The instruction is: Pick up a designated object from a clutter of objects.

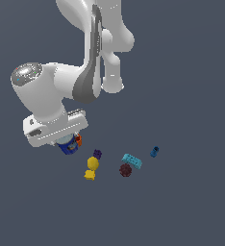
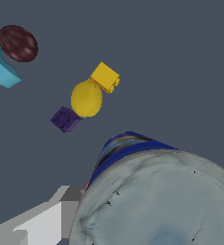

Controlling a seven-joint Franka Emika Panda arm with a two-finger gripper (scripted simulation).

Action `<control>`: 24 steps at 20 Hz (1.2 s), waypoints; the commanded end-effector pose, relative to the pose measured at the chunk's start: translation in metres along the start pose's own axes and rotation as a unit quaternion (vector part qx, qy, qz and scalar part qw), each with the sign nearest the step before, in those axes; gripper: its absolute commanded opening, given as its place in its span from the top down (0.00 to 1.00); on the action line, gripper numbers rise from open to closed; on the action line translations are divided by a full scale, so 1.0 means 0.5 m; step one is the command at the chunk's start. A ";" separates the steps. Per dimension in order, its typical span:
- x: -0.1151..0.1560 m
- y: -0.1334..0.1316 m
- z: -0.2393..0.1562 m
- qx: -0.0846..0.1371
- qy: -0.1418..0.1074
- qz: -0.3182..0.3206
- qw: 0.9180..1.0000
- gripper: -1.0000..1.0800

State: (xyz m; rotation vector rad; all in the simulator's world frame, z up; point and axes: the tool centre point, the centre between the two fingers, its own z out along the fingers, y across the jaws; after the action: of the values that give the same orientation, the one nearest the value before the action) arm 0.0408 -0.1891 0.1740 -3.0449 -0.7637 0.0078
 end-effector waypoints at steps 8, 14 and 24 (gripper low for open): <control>-0.031 -0.035 -0.227 -0.002 0.002 0.000 1.000 1.00; -0.048 -0.053 -0.349 -0.002 0.002 0.000 1.000 1.00; -0.061 -0.067 -0.468 -0.002 0.002 0.000 1.000 1.00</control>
State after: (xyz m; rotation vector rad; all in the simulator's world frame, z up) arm 0.0002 -0.1745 0.4003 -3.0455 -0.7648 0.0039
